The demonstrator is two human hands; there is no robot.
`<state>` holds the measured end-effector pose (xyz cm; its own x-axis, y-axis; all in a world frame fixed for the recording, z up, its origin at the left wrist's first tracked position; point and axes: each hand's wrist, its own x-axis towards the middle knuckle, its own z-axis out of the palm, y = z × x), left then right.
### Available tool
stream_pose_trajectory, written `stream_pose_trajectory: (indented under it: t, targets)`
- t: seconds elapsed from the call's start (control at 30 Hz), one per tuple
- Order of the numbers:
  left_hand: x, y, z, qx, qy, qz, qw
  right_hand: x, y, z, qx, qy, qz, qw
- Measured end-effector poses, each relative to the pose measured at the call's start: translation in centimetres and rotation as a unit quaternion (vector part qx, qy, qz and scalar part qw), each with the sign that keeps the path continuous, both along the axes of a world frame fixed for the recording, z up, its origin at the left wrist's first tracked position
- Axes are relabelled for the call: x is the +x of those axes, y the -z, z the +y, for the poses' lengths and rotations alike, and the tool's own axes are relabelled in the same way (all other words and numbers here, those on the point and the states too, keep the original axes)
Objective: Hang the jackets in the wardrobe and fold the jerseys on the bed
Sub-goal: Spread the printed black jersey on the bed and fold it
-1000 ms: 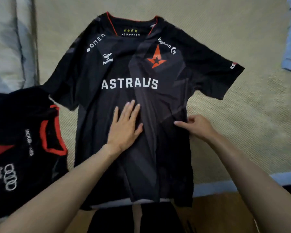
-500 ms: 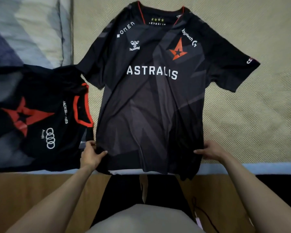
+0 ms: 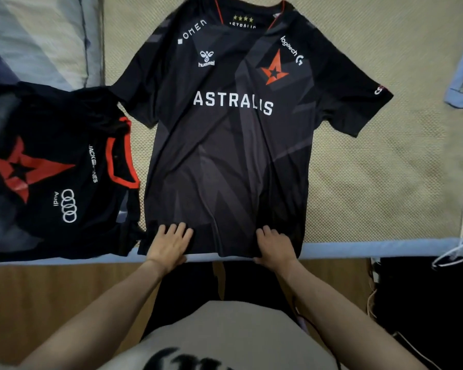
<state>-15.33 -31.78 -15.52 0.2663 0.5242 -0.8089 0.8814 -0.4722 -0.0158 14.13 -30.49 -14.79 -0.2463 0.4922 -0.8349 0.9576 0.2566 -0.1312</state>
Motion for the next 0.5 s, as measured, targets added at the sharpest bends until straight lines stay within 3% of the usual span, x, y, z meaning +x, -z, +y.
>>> stream_pose_trajectory:
  t: [0.23, 0.37, 0.5]
  targets:
    - [-0.6, 0.4, -1.4, -0.012, 0.085, -0.026, 0.996, 1.5, 2.0, -2.8, 0.049, -0.055, 0.025, 0.997]
    - [-1.4, 0.1, -2.2, -0.024, 0.123, -0.008, 0.992, 2.6, 1.5, -3.1, 0.024, -0.069, 0.033, 0.997]
    - [-2.1, 0.1, -3.7, -0.063, 0.168, -0.030, 0.983, 3.8, 1.1, -2.8, -0.060, -0.110, 0.038, 0.991]
